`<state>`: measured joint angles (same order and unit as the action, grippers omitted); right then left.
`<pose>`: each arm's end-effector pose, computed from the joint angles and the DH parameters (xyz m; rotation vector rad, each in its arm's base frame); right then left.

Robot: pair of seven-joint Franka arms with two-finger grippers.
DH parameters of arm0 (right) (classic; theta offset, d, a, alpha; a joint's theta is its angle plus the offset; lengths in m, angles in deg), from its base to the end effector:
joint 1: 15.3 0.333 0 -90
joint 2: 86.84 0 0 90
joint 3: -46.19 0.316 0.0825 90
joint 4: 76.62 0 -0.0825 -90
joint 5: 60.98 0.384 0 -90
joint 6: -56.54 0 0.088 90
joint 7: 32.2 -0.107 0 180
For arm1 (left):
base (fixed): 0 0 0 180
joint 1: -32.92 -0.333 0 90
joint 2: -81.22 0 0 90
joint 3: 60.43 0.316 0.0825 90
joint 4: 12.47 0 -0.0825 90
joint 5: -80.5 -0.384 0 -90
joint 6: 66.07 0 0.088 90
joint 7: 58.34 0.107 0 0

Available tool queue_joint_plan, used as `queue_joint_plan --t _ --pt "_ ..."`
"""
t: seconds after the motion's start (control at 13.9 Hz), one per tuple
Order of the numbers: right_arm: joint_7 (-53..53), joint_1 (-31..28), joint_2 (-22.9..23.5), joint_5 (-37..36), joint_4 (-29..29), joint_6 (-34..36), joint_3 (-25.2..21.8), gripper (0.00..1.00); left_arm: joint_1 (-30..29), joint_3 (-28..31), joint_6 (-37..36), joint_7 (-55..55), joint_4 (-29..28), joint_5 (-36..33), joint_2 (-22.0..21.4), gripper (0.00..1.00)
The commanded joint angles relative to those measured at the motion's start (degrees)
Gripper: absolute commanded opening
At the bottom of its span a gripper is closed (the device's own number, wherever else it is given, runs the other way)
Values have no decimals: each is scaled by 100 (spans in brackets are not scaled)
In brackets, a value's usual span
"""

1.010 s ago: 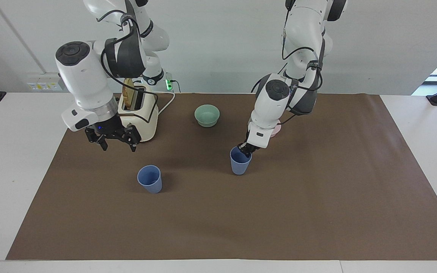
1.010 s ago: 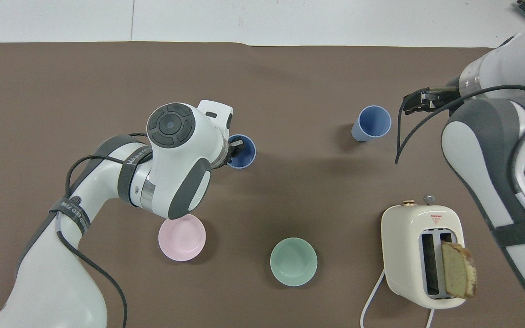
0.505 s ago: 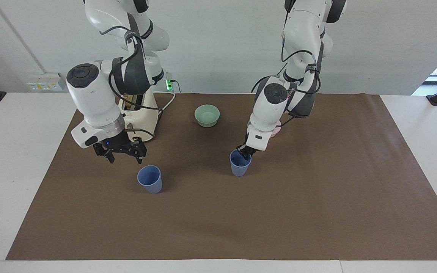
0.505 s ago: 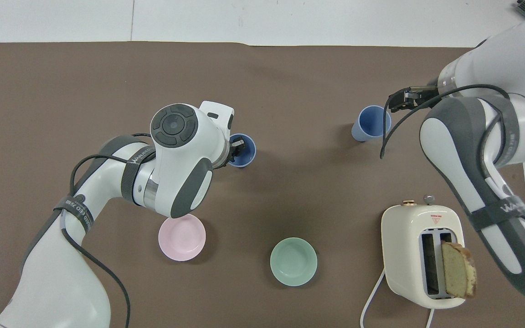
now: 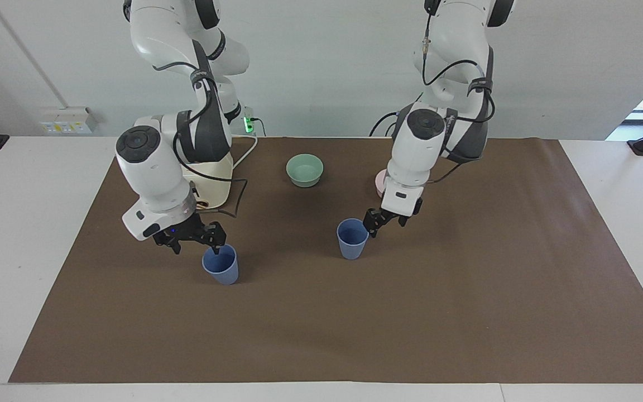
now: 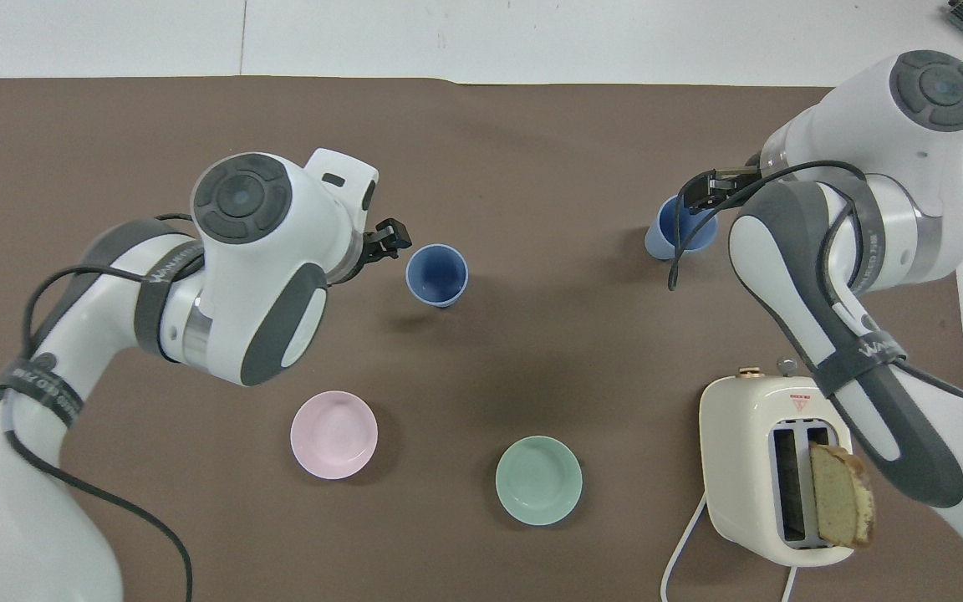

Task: Stack blue cups with both arms
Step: 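Release the cup with the left gripper while the right gripper grasps the other cup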

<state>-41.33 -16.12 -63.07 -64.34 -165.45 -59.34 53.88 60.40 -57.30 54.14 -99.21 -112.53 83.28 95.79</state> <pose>0.6797 0.0661 0.4178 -3.1313 0.0444 -0.0949 0.5817 -0.2686 0.4353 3.0261 0.4701 0.1020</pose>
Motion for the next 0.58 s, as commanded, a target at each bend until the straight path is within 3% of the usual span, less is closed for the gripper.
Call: queue_joint_plan --t 0.0,0.14,0.29,0.5 --pt "96 3 110 46 -125 -172 4 100 -662 -49 -655 1137 -83 -102 -584 100" --pt "131 -14 110 45 -283 -277 4 100 -1225 -49 -1138 2078 -84 -93 -919 100" --pt "114 -6 93 37 -363 -286 4 90 -1656 -49 -1586 2826 -127 -93 -1200 100" --pt "157 -14 84 37 -372 -251 4 42 -2263 -40 -1948 4144 -66 -93 -1430 100"
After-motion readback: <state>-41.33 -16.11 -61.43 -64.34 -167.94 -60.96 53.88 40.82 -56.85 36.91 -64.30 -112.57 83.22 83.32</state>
